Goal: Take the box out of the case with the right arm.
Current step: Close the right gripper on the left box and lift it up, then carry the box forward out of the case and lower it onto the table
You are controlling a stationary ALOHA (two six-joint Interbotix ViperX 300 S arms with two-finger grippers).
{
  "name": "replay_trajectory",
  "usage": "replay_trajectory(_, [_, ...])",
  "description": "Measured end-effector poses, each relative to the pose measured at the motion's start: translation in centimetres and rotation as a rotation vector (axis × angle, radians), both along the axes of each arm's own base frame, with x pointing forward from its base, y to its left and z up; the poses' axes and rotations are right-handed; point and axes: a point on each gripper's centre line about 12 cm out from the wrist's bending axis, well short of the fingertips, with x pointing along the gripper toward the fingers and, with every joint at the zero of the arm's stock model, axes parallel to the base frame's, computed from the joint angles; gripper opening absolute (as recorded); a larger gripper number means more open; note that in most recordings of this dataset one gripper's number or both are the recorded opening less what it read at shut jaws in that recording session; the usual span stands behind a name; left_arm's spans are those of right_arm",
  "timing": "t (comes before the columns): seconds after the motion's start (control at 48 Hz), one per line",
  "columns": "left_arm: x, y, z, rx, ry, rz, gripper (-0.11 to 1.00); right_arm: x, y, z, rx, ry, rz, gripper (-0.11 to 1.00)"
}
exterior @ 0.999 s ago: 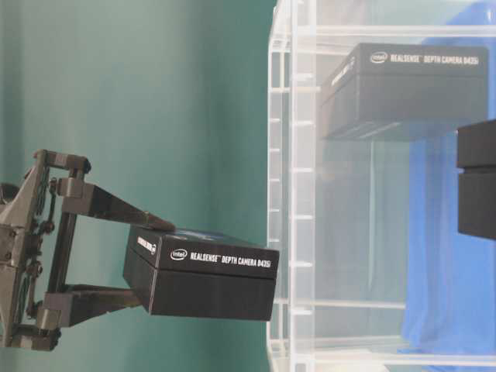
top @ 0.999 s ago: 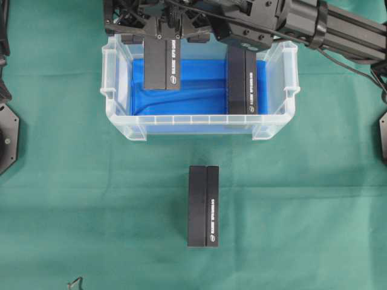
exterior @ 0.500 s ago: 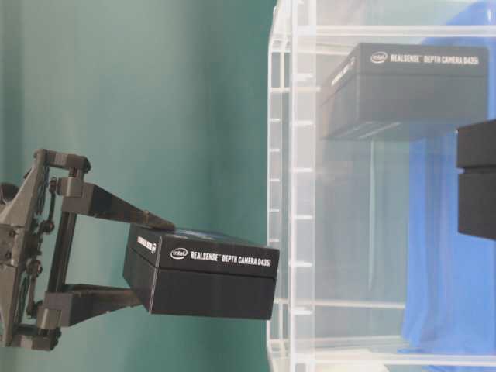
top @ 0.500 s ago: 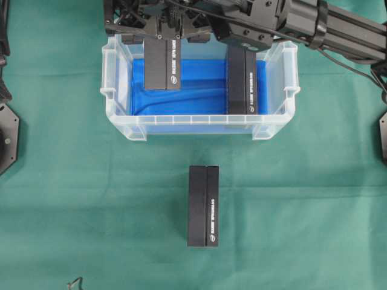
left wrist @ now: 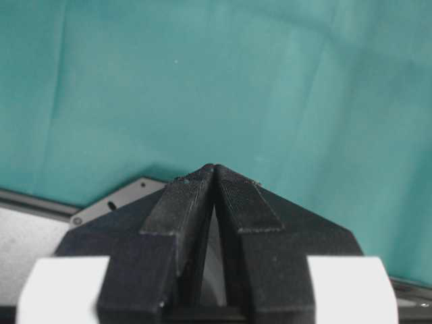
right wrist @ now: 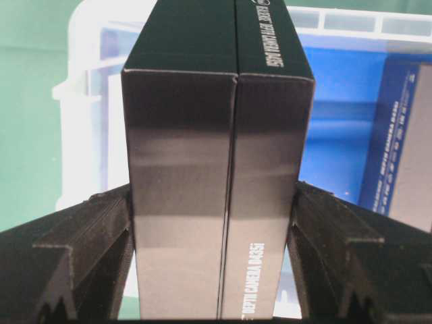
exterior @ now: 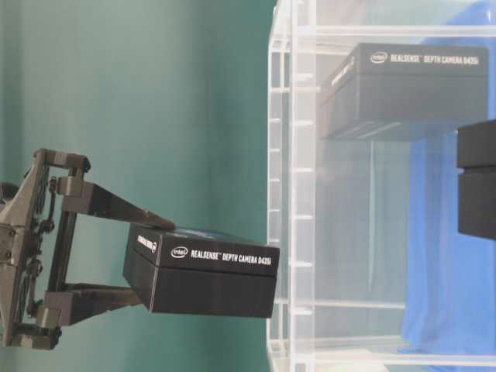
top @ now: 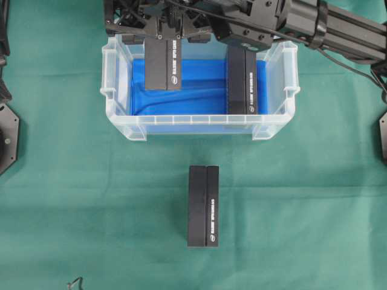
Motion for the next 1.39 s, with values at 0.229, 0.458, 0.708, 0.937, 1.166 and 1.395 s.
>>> replay_trajectory(0.229, [0.0, 0.0, 0.0, 0.001, 0.0, 0.0, 0.11, -0.1, 0.0, 0.0, 0.001, 0.004, -0.001, 0.72])
replay_trajectory(0.458, [0.0, 0.0, 0.0, 0.0, 0.0, 0.0, 0.11, -0.1, 0.0, 0.0, 0.001, 0.003, -0.001, 0.72])
replay_trajectory(0.708, [0.0, 0.0, 0.0, 0.0, 0.0, 0.0, 0.11, 0.0, 0.2, 0.0, 0.001, 0.004, 0.002, 0.72])
replay_trajectory(0.937, [0.0, 0.0, 0.0, 0.0, 0.0, 0.0, 0.11, 0.2, 2.2, 0.0, 0.006, 0.009, 0.027, 0.72])
replay_trajectory(1.166, [0.0, 0.0, 0.0, 0.0, 0.002, 0.0, 0.11, 0.1, 5.5, 1.1, 0.014, -0.021, 0.057, 0.72])
replay_trajectory(1.395, [0.0, 0.0, 0.0, 0.0, 0.002, 0.0, 0.11, 0.1, 9.1, 1.4, 0.024, -0.032, 0.095, 0.72])
